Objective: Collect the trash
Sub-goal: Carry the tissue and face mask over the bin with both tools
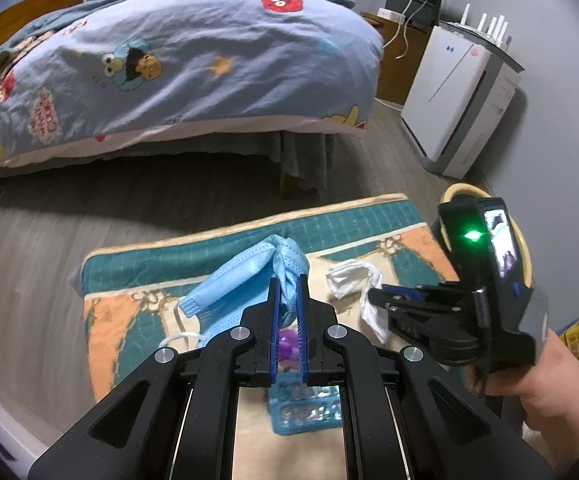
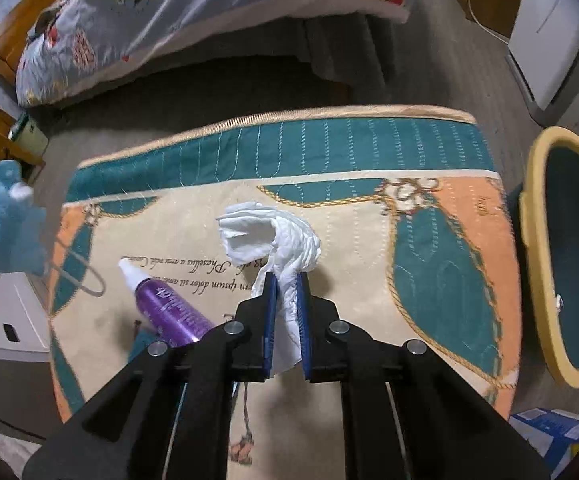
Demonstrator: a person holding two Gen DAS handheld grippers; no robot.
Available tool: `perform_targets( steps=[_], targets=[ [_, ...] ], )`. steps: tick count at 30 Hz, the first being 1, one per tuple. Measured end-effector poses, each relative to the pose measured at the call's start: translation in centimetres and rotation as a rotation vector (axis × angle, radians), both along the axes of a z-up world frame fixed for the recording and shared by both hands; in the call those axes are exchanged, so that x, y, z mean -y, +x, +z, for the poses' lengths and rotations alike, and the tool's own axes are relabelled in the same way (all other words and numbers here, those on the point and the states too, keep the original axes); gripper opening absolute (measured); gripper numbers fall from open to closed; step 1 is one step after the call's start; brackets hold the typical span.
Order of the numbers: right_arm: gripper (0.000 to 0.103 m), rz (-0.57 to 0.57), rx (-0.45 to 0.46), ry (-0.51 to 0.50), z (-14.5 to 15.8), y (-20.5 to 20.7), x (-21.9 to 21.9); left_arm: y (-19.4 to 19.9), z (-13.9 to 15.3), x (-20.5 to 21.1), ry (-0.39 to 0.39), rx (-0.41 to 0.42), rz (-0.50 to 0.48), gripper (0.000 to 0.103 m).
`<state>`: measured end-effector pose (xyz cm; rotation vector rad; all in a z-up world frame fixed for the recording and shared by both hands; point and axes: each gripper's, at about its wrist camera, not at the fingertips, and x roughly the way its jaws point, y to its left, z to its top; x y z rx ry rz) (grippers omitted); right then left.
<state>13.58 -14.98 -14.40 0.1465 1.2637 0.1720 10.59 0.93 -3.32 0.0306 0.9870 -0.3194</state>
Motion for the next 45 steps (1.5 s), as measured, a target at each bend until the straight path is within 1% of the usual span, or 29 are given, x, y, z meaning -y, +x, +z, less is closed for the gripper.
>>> perform_targets(
  steps=[4,9,14,17,20,23,31,36,38,39,45],
  targets=[
    [0.01,-0.027,0.015,0.01,2.5,-1.7,2.0,-0.2,0.8,1.5,-0.001,0.021,-0.018,0.008],
    [0.01,-0.021,0.086,-0.009,6.5,-3.1,4.0,-0.1,1.8,3.9,-0.023,0.045,-0.028,0.008],
    [0.01,-0.047,0.126,-0.072,9.5,-5.0,8.3,0.1,2.5,7.2,-0.03,0.069,-0.052,0.008],
    [0.01,-0.108,0.153,-0.088,10.3,-5.7,11.7,0.2,2.5,9.6,-0.019,0.078,-0.08,0.008],
    [0.01,-0.167,0.158,-0.08,9.8,-6.4,14.6,0.2,2.4,12.1,-0.016,0.082,-0.11,0.008],
    [0.01,-0.227,0.134,-0.049,8.9,-6.7,17.1,0.1,2.2,14.0,-0.013,0.086,-0.138,0.008],
    [0.01,-0.309,0.115,-0.026,7.7,-6.3,21.6,0.8,0.5,18.6,-0.016,0.066,-0.198,0.008],
    [0.01,-0.362,0.087,-0.004,6.5,-6.0,24.7,0.9,-0.3,21.1,-0.072,0.065,-0.26,0.008],
    [0.01,-0.387,0.075,0.005,6.2,-6.0,25.8,0.9,-0.9,22.3,-0.122,0.048,-0.293,0.008],
    [0.01,-0.408,0.066,0.014,5.9,-6.1,26.7,0.8,-1.1,22.8,-0.133,0.043,-0.304,0.008],
    [0.01,-0.503,0.036,0.047,4.7,-6.5,30.4,0.4,-3.3,26.1,-0.158,0.008,-0.372,0.008]
  ],
)
